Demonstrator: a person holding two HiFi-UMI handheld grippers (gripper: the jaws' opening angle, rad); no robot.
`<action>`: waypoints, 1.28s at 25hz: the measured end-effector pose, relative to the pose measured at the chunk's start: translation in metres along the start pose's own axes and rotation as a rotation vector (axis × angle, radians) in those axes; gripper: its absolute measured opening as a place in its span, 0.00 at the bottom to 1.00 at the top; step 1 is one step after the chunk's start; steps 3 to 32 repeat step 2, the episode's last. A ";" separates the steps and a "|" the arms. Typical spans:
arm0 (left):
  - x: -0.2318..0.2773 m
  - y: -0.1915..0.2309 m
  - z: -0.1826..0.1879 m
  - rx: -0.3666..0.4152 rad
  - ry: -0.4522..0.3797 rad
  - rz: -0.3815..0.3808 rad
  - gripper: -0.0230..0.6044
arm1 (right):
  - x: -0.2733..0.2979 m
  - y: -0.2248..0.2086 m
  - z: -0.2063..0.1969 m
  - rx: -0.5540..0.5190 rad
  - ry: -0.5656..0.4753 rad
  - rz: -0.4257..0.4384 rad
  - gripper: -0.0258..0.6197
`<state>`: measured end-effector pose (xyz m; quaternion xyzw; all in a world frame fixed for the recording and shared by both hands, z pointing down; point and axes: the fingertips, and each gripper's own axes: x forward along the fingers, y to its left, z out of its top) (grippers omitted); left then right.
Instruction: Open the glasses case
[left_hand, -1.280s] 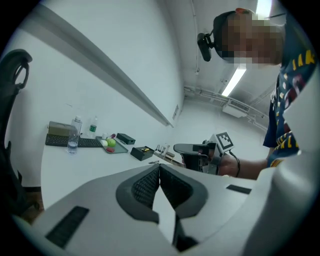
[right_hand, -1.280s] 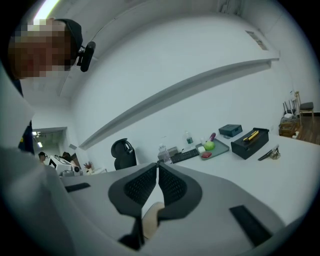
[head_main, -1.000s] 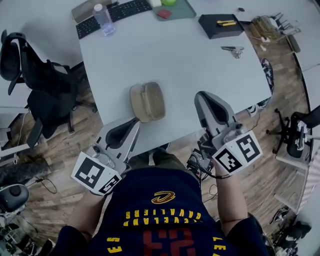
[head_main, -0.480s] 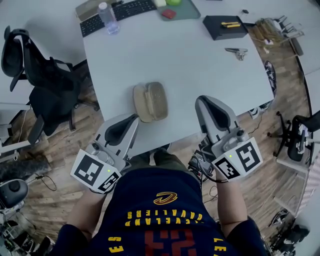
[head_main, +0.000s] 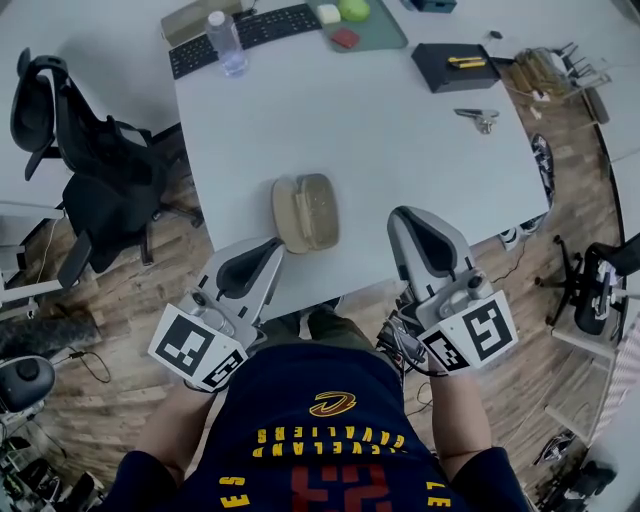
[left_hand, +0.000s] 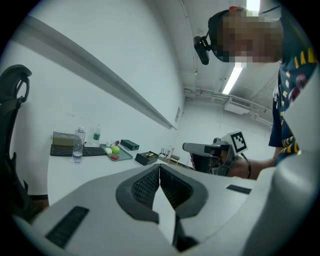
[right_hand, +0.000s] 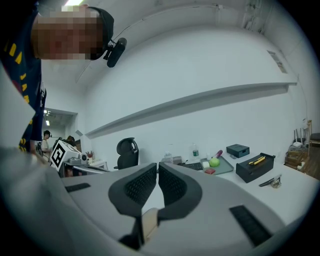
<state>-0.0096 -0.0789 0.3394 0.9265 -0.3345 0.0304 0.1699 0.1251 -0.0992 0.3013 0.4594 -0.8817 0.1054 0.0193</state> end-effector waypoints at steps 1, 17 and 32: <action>0.000 0.000 0.000 -0.001 0.001 -0.001 0.06 | -0.001 0.001 -0.001 0.000 0.002 -0.002 0.08; 0.000 -0.001 0.000 -0.002 0.002 -0.002 0.06 | -0.001 0.001 -0.001 0.001 0.004 -0.003 0.08; 0.000 -0.001 0.000 -0.002 0.002 -0.002 0.06 | -0.001 0.001 -0.001 0.001 0.004 -0.003 0.08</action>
